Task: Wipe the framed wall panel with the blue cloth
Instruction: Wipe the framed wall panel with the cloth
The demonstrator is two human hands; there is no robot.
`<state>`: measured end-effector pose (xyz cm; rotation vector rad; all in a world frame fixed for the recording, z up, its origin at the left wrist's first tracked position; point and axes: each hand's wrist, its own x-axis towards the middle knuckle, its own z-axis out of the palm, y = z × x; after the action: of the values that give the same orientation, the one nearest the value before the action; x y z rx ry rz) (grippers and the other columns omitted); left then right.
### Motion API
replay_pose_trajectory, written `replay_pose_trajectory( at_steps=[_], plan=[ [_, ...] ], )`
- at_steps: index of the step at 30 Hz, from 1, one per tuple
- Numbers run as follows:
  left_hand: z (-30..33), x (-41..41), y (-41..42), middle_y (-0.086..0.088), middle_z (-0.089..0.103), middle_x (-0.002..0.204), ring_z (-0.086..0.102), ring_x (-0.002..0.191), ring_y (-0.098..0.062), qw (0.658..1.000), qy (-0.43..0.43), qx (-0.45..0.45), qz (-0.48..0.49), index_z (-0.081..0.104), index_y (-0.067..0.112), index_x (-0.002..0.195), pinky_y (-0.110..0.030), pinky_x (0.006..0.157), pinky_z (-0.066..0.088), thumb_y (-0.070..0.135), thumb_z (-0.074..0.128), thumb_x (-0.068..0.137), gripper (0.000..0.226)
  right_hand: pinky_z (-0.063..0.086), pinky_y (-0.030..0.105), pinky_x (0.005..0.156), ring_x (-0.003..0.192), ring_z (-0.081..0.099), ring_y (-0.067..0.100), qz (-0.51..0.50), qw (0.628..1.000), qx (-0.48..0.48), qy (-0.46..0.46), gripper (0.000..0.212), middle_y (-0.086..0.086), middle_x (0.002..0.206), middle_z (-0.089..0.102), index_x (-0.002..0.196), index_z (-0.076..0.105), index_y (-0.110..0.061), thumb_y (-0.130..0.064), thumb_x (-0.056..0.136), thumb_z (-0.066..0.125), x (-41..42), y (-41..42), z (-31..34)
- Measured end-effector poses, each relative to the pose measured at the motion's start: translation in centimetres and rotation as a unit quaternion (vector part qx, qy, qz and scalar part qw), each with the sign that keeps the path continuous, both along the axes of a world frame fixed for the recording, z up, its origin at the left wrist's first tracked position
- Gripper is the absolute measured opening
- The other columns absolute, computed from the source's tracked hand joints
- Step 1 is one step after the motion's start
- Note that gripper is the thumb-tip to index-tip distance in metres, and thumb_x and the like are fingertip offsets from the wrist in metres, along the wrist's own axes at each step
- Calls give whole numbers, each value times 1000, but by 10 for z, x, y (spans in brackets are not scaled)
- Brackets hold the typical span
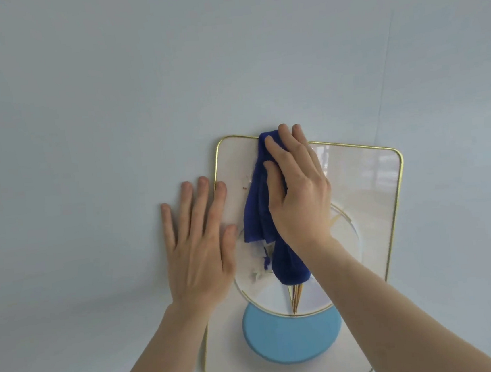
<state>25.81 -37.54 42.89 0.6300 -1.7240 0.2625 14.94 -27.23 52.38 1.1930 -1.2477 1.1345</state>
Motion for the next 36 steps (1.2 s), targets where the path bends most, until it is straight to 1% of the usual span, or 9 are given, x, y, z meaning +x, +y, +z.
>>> replay_pose_trajectory(
  at_steps=[3,5,12,16,19,22,31,33,36],
  plan=[
    [-3,-6,-8,1,15,174,8,163,-22,1000,7,-13,16,17,25,166,-56,131,8,42,12,109,59,38,41,127,156,37,38,-29,998,3,53,42,17,160,50,145,59,-2,-16,108,46,-2,-10,-10],
    [-4,-9,-10,3,14,174,8,163,-21,999,16,-20,19,15,26,166,-55,132,7,44,11,108,60,38,49,126,156,36,41,-39,997,0,70,44,20,160,48,147,57,0,-18,108,44,-3,-14,-11],
    [-7,-9,-12,1,19,173,11,163,-18,998,47,-26,-36,22,16,165,-54,132,8,54,13,104,72,53,53,111,155,38,41,-55,991,28,119,42,20,159,50,147,57,0,-13,110,42,-2,-19,-11],
    [-7,-8,-12,-1,22,173,14,162,-20,997,51,-33,-40,24,13,164,-54,132,10,54,14,104,74,50,54,115,155,38,42,-42,987,53,146,41,20,159,51,146,57,1,0,107,48,1,-24,-12],
    [-7,-8,-12,-1,22,172,15,162,-21,997,53,-34,-45,25,13,163,-55,131,12,54,13,104,74,51,53,113,155,38,42,-33,987,58,150,44,20,158,51,146,57,2,8,104,44,2,-26,-13],
    [-7,-7,-13,-1,24,172,17,162,-21,996,57,-40,-47,26,11,163,-55,131,14,54,13,104,74,52,53,113,154,38,42,-23,984,68,165,44,20,157,52,146,57,3,4,106,38,2,-24,-14],
    [-8,-8,-13,-3,27,171,19,161,-20,995,65,-48,-53,28,9,162,-55,131,15,54,15,104,75,44,55,120,156,34,42,-32,979,88,182,46,19,160,49,148,55,0,-24,112,40,3,-20,-16],
    [-8,-8,-13,-3,27,171,19,161,-20,995,68,-50,-52,29,9,162,-55,131,15,54,14,104,74,42,56,121,156,34,42,-48,978,87,182,45,20,161,48,149,55,-1,-25,111,47,3,-22,-17],
    [-8,-9,-13,-2,27,171,19,161,-20,996,68,-51,-41,29,10,162,-53,131,15,51,11,105,72,37,57,124,157,33,44,-67,978,87,180,45,21,162,46,151,52,1,-16,109,53,4,-25,-20]
  ],
)
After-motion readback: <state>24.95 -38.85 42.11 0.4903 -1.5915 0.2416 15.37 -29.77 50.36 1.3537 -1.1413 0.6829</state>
